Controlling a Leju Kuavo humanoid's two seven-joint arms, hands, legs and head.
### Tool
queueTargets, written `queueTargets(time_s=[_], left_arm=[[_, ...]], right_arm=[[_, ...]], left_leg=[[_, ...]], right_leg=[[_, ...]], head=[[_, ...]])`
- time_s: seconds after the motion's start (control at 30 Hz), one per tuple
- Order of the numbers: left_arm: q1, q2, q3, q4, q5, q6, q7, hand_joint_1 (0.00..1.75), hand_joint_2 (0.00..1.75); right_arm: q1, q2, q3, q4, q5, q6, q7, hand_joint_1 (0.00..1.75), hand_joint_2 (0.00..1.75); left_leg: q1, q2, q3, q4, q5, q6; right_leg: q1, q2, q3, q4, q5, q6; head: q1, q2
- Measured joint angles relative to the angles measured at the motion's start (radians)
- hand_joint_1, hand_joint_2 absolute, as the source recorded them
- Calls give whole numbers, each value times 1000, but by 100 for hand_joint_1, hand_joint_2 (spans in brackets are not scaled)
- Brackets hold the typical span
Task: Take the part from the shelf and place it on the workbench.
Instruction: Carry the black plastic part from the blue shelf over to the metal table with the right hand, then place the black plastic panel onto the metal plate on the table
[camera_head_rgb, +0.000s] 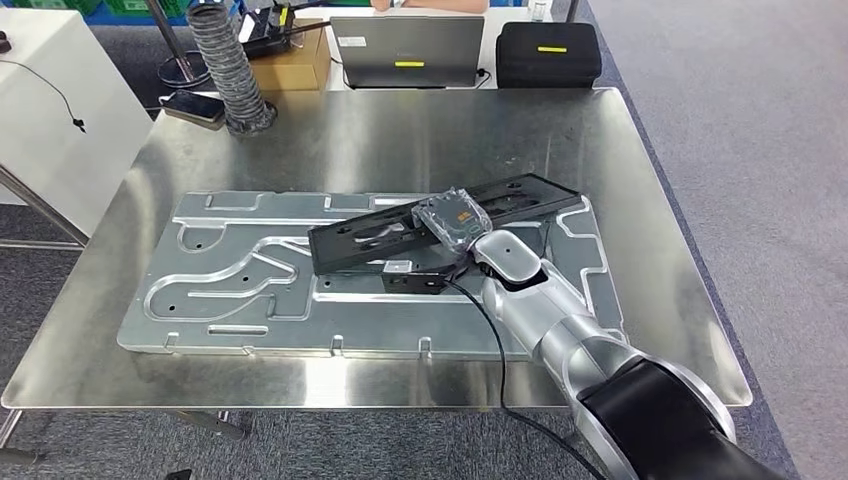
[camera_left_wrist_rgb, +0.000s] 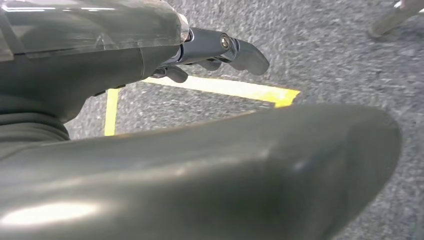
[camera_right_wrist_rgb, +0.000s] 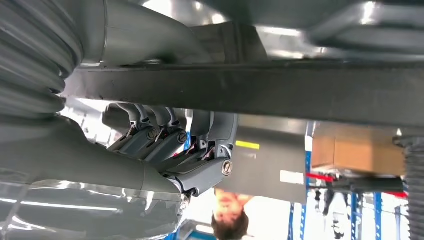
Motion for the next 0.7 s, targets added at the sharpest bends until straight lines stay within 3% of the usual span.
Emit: queueTargets(time_s=[0.07, 0.13, 0.2, 0.23, 0.3, 0.37, 0.4, 0.5, 0.53, 0.57, 0.6, 0.67, 0.7], left_arm=[[1, 0, -2, 0, -2, 0, -10, 0, 0], [-1, 0, -6, 0, -5, -2, -19, 0, 87], [-5, 0, -12, 0, -8, -8, -27, 0, 175], [-7, 0, -15, 0, -9, -12, -28, 0, 175], [-8, 0, -21, 0, -16, -17, -26, 0, 87], [-9, 0, -25, 0, -20, -19, -29, 0, 0], [-10, 0, -26, 0, -20, -20, -34, 0, 0], [-12, 0, -27, 0, -14, -19, -42, 0, 0], [-12, 0, -27, 0, -11, -17, -42, 0, 0], [-12, 0, -27, 0, -8, -16, -42, 0, 0], [-12, 0, -26, 0, -5, -14, -41, 0, 0], [-13, -1, -26, 0, 0, -12, -37, 0, 0], [-13, -2, -26, 0, 2, -11, -35, 0, 0]], right_arm=[[5, 4, -5, 7, -4, 4, 8, 161, 175], [5, 7, -13, 11, -7, 6, 18, 80, 87], [3, 9, -20, 15, -7, 7, 31, 0, 0], [3, 9, -23, 16, -7, 8, 36, 0, 0], [2, 9, -26, 18, -7, 10, 42, 0, 0], [1, 9, -29, 19, -10, 16, 45, 0, 0], [0, 10, -32, 19, -16, 21, 43, 0, 0], [-3, 17, -54, 18, -77, 45, 3, 0, 0], [-3, 21, -68, 17, -116, 60, -25, 0, 0], [-4, 26, -84, 14, -160, 76, -58, 0, 0], [-7, 32, -105, 7, -207, 97, -97, 0, 0], [-18, 45, -149, -15, -304, 151, -177, 0, 0], [-25, 53, -173, -32, -361, 192, -223, 0, 0]], left_leg=[[5, 2, -6, 5, 22, -6], [11, 4, 51, -115, 87, -9], [11, 3, 106, -224, 121, -3], [9, 3, 116, -242, 120, 4], [7, 2, 118, -245, 118, 21], [7, 3, 118, -248, 122, 35], [8, 3, 119, -250, 123, 40], [6, 3, 117, -250, 124, 48], [5, 3, 118, -250, 124, 48], [4, 3, 118, -250, 124, 49], [3, 2, 119, -249, 124, 48], [0, 1, 120, -248, 122, 46], [-1, 1, 119, -247, 122, 42]], right_leg=[[-1, 1, 4, 1, -4, 2], [-3, 3, 9, 7, -10, 10], [-1, 5, 9, 16, -18, 21], [1, 6, 8, 18, -19, 26], [1, 6, 8, 18, -19, 37], [-2, 4, -1, 41, -39, 47], [-3, 2, -15, 75, -62, 51], [-4, 1, -100, 265, -151, 55], [-4, 1, -119, 306, -159, 55], [-4, 1, -117, 303, -146, 52], [-3, 1, -95, 258, -115, 48], [2, 1, -28, 119, -50, 35], [5, 1, -3, 66, -32, 30]], head=[[0, 0], [0, 0], [0, 0], [0, 0], [0, 0], [0, 0], [0, 0], [0, 0], [0, 0], [0, 0], [0, 0], [0, 0], [0, 0]])
